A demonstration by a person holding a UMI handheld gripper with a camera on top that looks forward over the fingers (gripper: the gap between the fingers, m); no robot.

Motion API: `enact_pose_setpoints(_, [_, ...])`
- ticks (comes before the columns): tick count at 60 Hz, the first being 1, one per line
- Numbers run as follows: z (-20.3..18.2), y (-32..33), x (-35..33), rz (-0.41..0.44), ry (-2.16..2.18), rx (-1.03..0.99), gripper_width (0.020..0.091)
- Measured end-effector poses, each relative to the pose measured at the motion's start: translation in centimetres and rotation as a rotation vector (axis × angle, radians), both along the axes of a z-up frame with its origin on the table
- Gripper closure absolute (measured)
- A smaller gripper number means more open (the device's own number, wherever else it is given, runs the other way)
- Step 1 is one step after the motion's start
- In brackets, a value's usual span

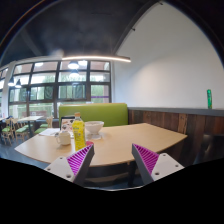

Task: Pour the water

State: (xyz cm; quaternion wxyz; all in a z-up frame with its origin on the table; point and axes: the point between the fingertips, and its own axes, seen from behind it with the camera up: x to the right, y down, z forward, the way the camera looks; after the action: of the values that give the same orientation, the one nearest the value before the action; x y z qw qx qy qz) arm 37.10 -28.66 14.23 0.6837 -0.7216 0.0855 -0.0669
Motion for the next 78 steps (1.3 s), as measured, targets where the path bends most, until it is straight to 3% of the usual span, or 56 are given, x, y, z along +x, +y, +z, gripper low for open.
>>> enact_pose_setpoints(22, [-1.5,4.5,-3.9,0.047,-0.010,-0.037,0.0274])
enact_pose_setpoints(39, [-2.8,16.6,-10.2,0.120,0.007,0.009,0.0273])
enact_pose_setpoints(62, [-3.2,30.5,-12.6,0.064,-0.097,-0.042,0.0299])
enact_pose_setpoints(66, [-4.4,31.4,-11.6,0.018,-0.130,-0.093,0.0649])
enact_pose_setpoints(72, [-4.3,31.6,-11.6,0.020,-0.104,-0.063,0.0724])
enact_pose_setpoints(74, [-4.3,31.2,-11.8,0.031,-0.091,-0.059,0.0710])
enact_pose_setpoints(75, [-4.4,31.1,-11.7,0.036,-0.086,-0.059,0.0771])
enact_pose_setpoints(78, [-4.5,30.7,-11.2,0.035,-0.066,-0.055,0.0773])
